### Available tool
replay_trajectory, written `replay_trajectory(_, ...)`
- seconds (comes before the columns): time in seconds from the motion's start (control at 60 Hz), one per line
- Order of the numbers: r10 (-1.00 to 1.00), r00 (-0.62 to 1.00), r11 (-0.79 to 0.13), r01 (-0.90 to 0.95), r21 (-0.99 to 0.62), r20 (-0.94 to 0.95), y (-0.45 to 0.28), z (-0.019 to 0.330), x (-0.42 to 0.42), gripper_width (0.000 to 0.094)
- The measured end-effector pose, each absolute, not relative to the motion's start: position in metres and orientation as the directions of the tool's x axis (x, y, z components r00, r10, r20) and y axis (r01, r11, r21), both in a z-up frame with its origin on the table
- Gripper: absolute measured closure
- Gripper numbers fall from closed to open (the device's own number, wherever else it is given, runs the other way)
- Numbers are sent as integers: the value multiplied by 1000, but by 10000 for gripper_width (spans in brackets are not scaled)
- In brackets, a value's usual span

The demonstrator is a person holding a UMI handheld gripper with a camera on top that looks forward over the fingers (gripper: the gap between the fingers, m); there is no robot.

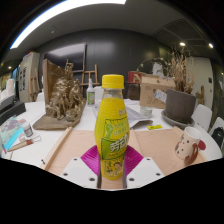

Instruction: Pour water

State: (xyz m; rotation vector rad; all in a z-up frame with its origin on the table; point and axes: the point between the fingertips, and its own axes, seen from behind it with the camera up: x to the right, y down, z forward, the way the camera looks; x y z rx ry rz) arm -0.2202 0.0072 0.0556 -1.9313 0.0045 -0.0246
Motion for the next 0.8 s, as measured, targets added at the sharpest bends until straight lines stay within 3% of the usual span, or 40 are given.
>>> replay_trajectory(0.167,5,996,-376,-82,-923,-90,4,64,-225,665)
replay_trajectory(0.35,42,877,-331,-439,-835,-478,0,137,-225,667)
replay_trajectory(0.45,52,686,-318,-677,-663,-725,2,176,-216,669)
replay_trajectory(0.567,31,346,-308,-889,-338,-938,5,207,-189,668)
replay_trajectory(0.8,-8,-157,-244,-957,154,-988,23,197,-122,668)
